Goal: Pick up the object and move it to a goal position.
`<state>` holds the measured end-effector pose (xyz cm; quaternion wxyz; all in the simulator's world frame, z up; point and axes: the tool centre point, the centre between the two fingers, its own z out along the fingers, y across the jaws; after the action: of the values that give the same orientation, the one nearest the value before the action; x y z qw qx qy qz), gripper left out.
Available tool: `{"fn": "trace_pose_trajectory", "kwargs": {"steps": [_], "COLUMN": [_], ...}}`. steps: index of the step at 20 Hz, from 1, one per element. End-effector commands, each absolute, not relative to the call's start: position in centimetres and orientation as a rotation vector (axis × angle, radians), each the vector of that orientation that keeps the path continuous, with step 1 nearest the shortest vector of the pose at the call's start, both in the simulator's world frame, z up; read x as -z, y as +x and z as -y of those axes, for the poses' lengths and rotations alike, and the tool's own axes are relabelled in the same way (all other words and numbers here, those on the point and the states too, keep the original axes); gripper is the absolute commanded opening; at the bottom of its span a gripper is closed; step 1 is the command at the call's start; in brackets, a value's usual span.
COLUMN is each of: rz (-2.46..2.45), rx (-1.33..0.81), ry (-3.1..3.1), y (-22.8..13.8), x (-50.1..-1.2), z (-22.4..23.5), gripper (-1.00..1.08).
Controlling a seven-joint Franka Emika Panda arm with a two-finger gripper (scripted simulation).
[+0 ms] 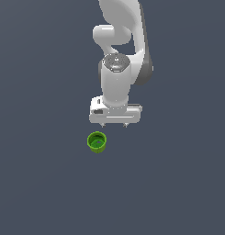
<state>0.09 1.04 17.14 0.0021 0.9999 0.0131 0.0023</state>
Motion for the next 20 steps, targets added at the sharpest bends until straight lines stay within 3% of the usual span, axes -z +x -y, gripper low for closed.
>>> {"fn": "trace_pose_trajectory", "kwargs": {"steps": [1,20], "rz": [-0.041,-0.041], "rx": [-0.007,-0.046], "ry": [3.137,3.171], "y": [0.1,0.3], "x": [-17.1,-16.7], "z": [-1.0,0.0], "gripper": [0.28,0.28]}}
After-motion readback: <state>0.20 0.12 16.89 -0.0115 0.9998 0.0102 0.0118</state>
